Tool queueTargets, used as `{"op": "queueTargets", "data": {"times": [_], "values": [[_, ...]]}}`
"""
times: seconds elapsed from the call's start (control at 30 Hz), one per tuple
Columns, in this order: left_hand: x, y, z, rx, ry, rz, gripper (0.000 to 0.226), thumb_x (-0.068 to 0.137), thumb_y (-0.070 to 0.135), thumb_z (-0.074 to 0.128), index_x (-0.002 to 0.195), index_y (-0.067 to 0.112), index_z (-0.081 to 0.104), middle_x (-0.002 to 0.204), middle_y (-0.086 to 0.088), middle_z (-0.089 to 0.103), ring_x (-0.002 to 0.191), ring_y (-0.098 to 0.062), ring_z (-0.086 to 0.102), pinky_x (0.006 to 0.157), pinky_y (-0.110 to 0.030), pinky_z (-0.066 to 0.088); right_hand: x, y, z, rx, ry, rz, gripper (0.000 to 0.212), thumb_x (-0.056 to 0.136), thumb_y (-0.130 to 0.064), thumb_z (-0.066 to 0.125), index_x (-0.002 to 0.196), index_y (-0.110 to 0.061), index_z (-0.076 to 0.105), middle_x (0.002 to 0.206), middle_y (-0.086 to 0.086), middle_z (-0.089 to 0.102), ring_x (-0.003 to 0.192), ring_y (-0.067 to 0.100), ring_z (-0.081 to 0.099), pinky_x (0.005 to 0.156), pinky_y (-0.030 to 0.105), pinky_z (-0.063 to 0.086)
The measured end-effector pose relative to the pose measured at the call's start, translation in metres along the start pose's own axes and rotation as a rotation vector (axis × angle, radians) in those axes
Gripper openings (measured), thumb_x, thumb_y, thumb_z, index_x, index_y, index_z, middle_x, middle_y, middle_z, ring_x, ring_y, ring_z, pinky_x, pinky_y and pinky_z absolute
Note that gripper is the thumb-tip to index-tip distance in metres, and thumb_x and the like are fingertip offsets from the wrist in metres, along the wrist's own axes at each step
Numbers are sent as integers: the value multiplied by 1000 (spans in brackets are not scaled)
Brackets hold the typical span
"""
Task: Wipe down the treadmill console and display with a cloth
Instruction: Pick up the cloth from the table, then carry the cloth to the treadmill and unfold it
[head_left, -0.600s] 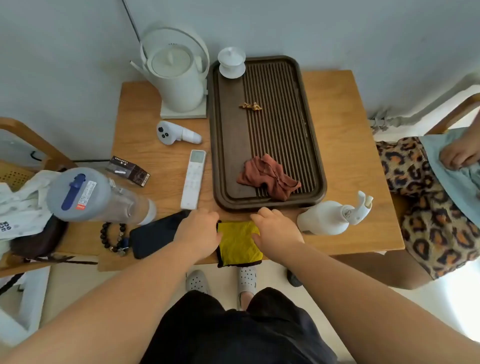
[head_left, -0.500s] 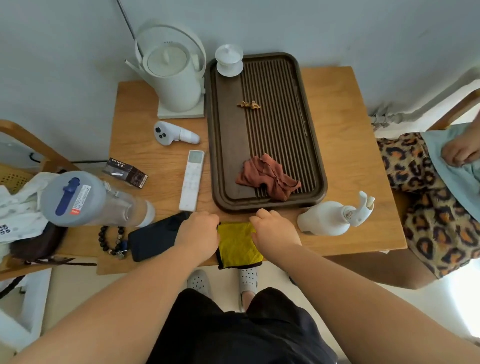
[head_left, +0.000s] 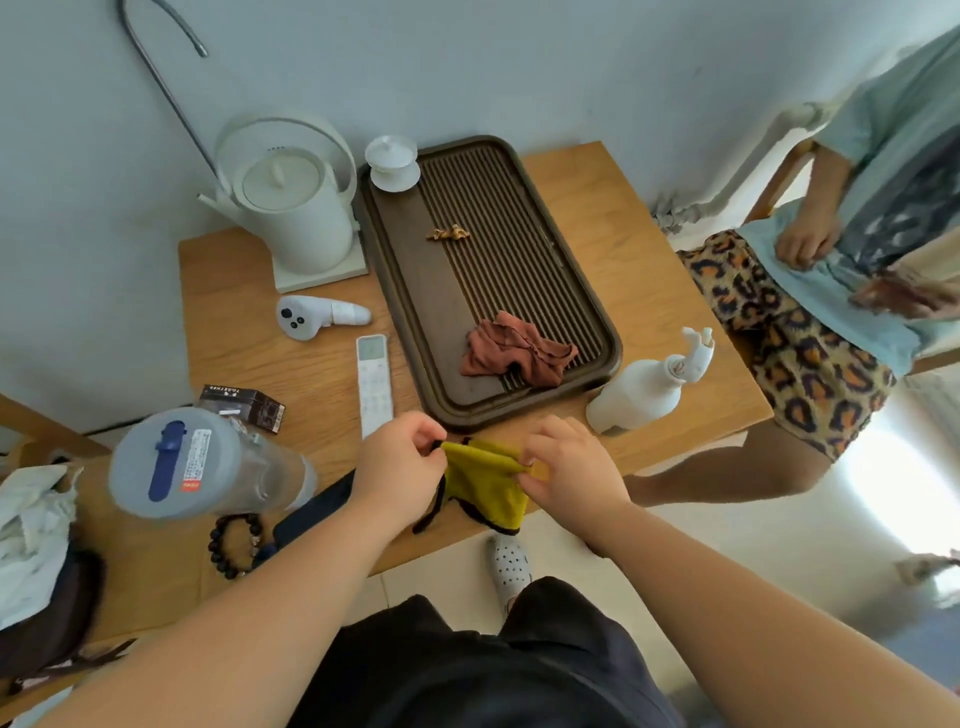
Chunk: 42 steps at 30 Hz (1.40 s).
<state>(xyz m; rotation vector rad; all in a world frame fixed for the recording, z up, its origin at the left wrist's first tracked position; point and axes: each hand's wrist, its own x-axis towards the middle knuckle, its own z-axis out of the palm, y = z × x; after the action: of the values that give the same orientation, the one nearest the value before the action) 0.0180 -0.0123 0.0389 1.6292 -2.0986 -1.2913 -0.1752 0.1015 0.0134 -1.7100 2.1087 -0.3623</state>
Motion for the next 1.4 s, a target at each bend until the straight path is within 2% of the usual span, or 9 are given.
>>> {"op": "queueTargets", "data": {"times": [0.23, 0.33, 0.47, 0.6, 0.73, 0.87, 1.07, 1.23, 1.4], "values": [[-31, 10, -43, -154, -120, 313, 33, 89, 0, 66, 97, 33, 65, 94, 12, 67, 89, -6, 63, 75, -17, 51, -66, -73, 0, 96, 376, 262, 21, 73, -17, 86, 77, -22, 66, 91, -6, 60, 86, 26, 54, 76, 38, 48], [-54, 26, -57, -170, -227, 431, 32, 88, 0, 64, 101, 28, 66, 94, 12, 67, 89, -4, 62, 73, -14, 48, -107, -109, -8, 132, 369, 430, 24, 78, -27, 84, 79, -33, 61, 89, -10, 58, 90, 22, 52, 79, 39, 48], [-94, 52, -59, -147, -471, 571, 30, 88, 2, 65, 98, 30, 67, 89, 10, 72, 88, -8, 67, 77, -23, 55, -162, -140, -33, 464, 203, 650, 16, 95, -38, 68, 111, -36, 70, 110, -15, 64, 108, 10, 57, 99, 35, 49], [-135, 73, -47, -81, -773, 725, 30, 85, 2, 68, 91, 31, 67, 84, 10, 74, 79, -10, 68, 75, -29, 56, -213, -161, -50, 788, 417, 700, 32, 105, -28, 57, 135, -39, 63, 126, -18, 67, 121, 5, 59, 110, 34, 45], [-171, 96, -25, -38, -894, 883, 25, 84, 1, 69, 90, 25, 68, 83, 4, 71, 77, -12, 67, 71, -22, 57, -261, -168, -47, 866, 507, 678, 24, 105, -33, 59, 127, -38, 69, 127, -12, 69, 123, 14, 62, 109, 41, 49], [-205, 106, 13, 16, -967, 967, 25, 82, 4, 72, 91, 27, 67, 83, 4, 70, 80, -16, 68, 74, -32, 59, -319, -166, -32, 855, 648, 767, 13, 101, -29, 64, 92, -32, 74, 127, -19, 68, 121, 10, 61, 113, 45, 46], [-273, 105, 89, 242, -1086, 1018, 28, 85, 6, 71, 93, 32, 65, 84, 5, 69, 77, -12, 66, 70, -23, 55, -421, -153, -2, 724, 740, 982, 22, 103, -22, 61, 85, -36, 61, 76, -20, 64, 72, 1, 56, 74, 25, 45], [-366, 79, 165, 533, -1182, 1086, 23, 90, 10, 66, 106, 25, 70, 91, 7, 69, 85, -12, 65, 78, -27, 57, -526, -142, 42, 679, 714, 1132, 21, 103, -26, 59, 87, -39, 57, 76, -11, 60, 69, 3, 54, 67, 20, 40], [-475, 68, 218, 621, -1174, 1130, 23, 90, 8, 60, 88, 29, 69, 81, 15, 65, 81, -6, 62, 76, -31, 53, -650, -122, 65, 708, 631, 1128, 14, 96, -30, 71, 90, -40, 63, 88, -11, 69, 85, 9, 65, 78, 27, 52]]}}
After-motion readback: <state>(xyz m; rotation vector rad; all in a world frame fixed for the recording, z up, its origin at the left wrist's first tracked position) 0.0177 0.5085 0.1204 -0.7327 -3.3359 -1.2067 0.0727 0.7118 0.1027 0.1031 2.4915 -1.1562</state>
